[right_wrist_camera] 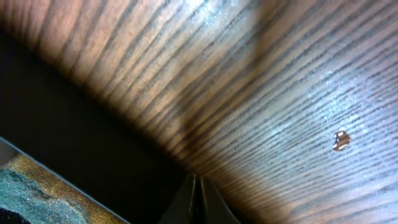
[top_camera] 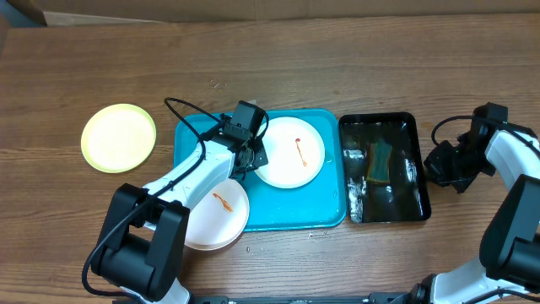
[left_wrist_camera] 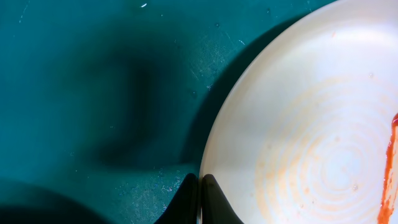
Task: Clean dirty plates on tray and stack at the side
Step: 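Reach the right gripper into the black tray toward the sponge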
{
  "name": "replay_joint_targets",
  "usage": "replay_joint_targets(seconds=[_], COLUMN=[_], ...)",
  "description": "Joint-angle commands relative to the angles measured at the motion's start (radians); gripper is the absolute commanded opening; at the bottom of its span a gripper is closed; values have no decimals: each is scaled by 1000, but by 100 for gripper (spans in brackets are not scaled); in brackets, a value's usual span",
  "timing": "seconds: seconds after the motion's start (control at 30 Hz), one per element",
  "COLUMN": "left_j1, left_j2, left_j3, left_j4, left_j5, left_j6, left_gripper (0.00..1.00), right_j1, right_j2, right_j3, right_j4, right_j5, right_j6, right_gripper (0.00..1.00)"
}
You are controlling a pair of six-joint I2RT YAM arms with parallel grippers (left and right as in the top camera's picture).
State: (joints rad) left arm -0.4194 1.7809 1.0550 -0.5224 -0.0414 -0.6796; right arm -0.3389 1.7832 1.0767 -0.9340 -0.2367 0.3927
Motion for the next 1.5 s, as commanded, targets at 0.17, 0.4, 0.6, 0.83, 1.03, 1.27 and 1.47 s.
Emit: replay_joint_targets(seconds=[0.17, 0.4, 0.6, 0.83, 1.03, 1.27, 1.47], left_j1=[-6, -5, 8, 29, 40, 55, 56], left_j2=[10, 10, 10, 12, 13, 13, 13], left_j3=[-6, -3, 14, 27, 76, 112, 134], left_j4=[13, 26, -4, -18, -68, -98, -151], left_j5=[29, 42, 47, 84, 87, 121, 121], left_j6=[101, 161, 163, 212, 232, 276, 280], left_gripper=[9, 36, 40, 34, 38, 39, 41], right_j1=[-1, 11, 101, 278, 370, 410, 435], right_j2=[-4, -4, -5, -3, -3, -2, -2], right_j3=[106, 483, 620, 504, 354, 193, 87], right_j4=[50, -211, -349, -288, -226, -113, -23], right_j5=[-8, -2, 2, 133, 165, 165, 165], right_j6=[-39, -116, -194, -210, -207, -181, -158], right_gripper=[12, 25, 26, 31, 44, 55, 61])
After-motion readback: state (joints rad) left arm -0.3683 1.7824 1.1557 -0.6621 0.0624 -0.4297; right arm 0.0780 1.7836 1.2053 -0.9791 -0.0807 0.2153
